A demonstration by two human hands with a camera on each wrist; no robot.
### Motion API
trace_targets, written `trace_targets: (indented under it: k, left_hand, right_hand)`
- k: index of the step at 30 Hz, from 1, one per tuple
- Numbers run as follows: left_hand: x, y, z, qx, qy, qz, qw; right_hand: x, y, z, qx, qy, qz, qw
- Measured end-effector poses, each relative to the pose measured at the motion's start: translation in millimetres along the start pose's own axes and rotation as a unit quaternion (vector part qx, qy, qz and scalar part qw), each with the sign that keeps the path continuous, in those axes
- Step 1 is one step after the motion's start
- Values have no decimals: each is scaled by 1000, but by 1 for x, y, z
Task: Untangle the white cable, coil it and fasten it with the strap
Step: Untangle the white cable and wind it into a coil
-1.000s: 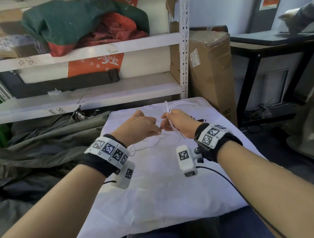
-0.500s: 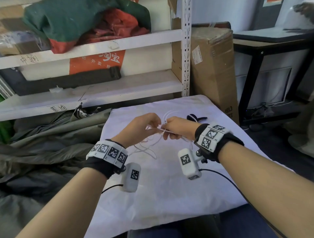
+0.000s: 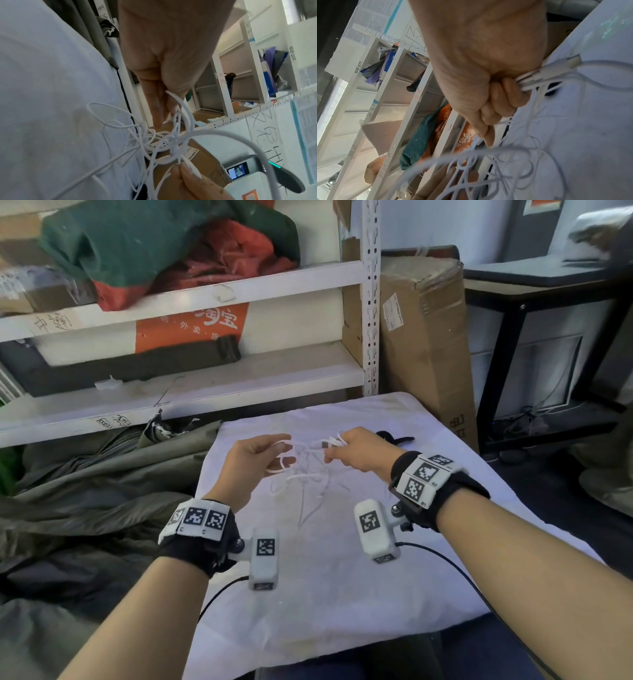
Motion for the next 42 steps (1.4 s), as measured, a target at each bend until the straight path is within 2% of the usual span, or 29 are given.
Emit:
trace_targets:
  k: [3, 7, 10, 13, 15, 17, 18, 19, 21, 22, 26, 29, 32, 35, 37, 38, 42]
  left_hand:
    - [4, 0, 2, 19, 57, -6, 998]
    - [5, -1, -4, 29, 58, -13, 998]
    - [7, -3, -11, 32, -6, 3, 999]
    - [8, -3, -13, 56, -117, 33, 991]
    - [12, -1, -6, 27, -257, 58, 964]
    - [19, 3, 4, -2, -408, 78, 910]
    - [25, 5, 8, -4, -439, 95, 894]
    - [32, 6, 13, -5, -439, 111, 891]
    - [43, 5, 23, -10, -419, 128, 899]
    - [46, 3, 30, -21, -418, 114, 901]
    - [33, -5, 44, -97, -426, -28, 899]
    - [22, -10, 42, -116, -424, -71, 896]
    - [14, -12, 35, -73, -318, -85, 941]
    - [7, -7, 32, -31, -101, -95, 990]
    - [6, 0, 34, -22, 18, -98, 995]
    - [5, 3, 33, -23, 35, -94, 995]
    - [-3, 6, 28, -82, 4, -89, 993]
  right_hand:
    - [-7, -5, -5, 35, 21, -3, 999]
    - [-1, -13, -13, 79, 44, 9, 996]
    - [6, -11, -17, 97, 39, 19, 994]
    - [4, -9, -16, 115, 29, -1, 993]
    - [1, -5, -15, 126, 25, -20, 992]
    - [0, -2, -13, 114, 38, -37, 992]
    - [-1, -1, -11, 103, 50, -43, 992]
    - [-2, -1, -8, 92, 61, -50, 993]
    - [-3, -1, -2, 79, 73, -66, 992]
    - [-4, -1, 1, 76, 74, -73, 992]
    - [-6, 0, 6, 66, 83, -81, 991]
    - [-4, 2, 7, 56, 79, -81, 992]
    - [2, 1, 8, 47, 48, -62, 996]
    - [6, -2, 10, 49, 10, -37, 998]
    - [8, -5, 10, 52, -11, -26, 998]
    - [8, -6, 10, 52, -19, -20, 998]
    - [10, -6, 7, 59, -50, -5, 997]
Point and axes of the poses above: each hand's wrist, its own y-axis away from the middle knuckle, its own z-axis out of the palm, x = y × z, the point moved 5 cm from there along -y, towards the middle knuckle, and after that the axes turned 5 degrees about y, right-handed, at the moved point
